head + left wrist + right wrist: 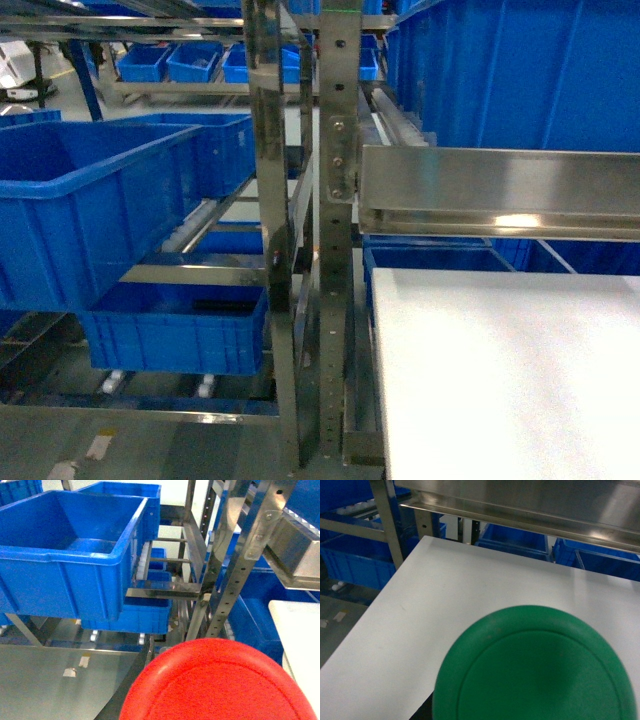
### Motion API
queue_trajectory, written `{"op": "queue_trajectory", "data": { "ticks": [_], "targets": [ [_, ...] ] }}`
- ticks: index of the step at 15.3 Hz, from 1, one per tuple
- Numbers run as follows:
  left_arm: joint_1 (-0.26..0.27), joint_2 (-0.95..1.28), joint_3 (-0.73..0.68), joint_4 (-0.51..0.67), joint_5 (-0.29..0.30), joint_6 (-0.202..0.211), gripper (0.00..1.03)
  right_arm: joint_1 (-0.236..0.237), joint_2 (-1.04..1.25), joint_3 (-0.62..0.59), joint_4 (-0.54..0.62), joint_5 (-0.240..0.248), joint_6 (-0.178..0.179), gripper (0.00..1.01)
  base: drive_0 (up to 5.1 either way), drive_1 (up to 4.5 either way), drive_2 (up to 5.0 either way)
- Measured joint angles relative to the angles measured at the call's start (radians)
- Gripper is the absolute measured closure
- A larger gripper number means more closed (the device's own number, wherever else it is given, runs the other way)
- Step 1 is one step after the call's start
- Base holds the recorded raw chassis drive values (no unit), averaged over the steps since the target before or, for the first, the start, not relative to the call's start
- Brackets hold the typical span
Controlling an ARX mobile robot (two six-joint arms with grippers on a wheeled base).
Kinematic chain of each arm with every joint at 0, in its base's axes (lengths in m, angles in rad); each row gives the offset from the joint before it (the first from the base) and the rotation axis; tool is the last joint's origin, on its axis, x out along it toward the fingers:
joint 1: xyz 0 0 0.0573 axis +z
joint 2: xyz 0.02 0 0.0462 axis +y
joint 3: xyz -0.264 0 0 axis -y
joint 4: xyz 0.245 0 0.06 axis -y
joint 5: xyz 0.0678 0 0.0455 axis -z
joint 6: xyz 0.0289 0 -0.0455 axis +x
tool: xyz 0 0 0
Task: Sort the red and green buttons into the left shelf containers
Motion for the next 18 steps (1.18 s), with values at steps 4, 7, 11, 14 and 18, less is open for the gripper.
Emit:
{"op": "queue_trajectory", "data": {
  "ticks": [4, 7, 11, 14, 18],
  "targets": [
    [0.000, 0.000, 0.000, 0.000, 0.000, 0.000, 0.77, 0.000, 0.000, 0.000, -0.002, 0.001, 0.000, 0.75, -4.4, 0.76, 4.1],
    [0.001, -0.004, 0.000, 0.003, 0.000, 0.000, 0.77, 0.000, 0.000, 0.000, -0.002, 0.000, 0.000, 0.75, -4.8, 2.12, 2.9],
    [0.000, -0.002, 0.000, -0.001, 0.001, 0.000, 0.77, 0.000, 0.000, 0.000, 0.000, 0.000, 0.000, 0.75, -5.0, 2.45, 2.5],
    [0.000, -0.002, 0.000, 0.000, 0.001, 0.000, 0.77, 0.000, 0.000, 0.000, -0.003, 0.000, 0.000, 0.75, -4.9, 2.45, 2.4],
    [0.001, -0.002, 0.000, 0.000, 0.000, 0.000, 0.77, 0.000, 0.000, 0.000, -0.002, 0.000, 0.000, 0.75, -4.9, 2.64, 2.2]
  ]
}}
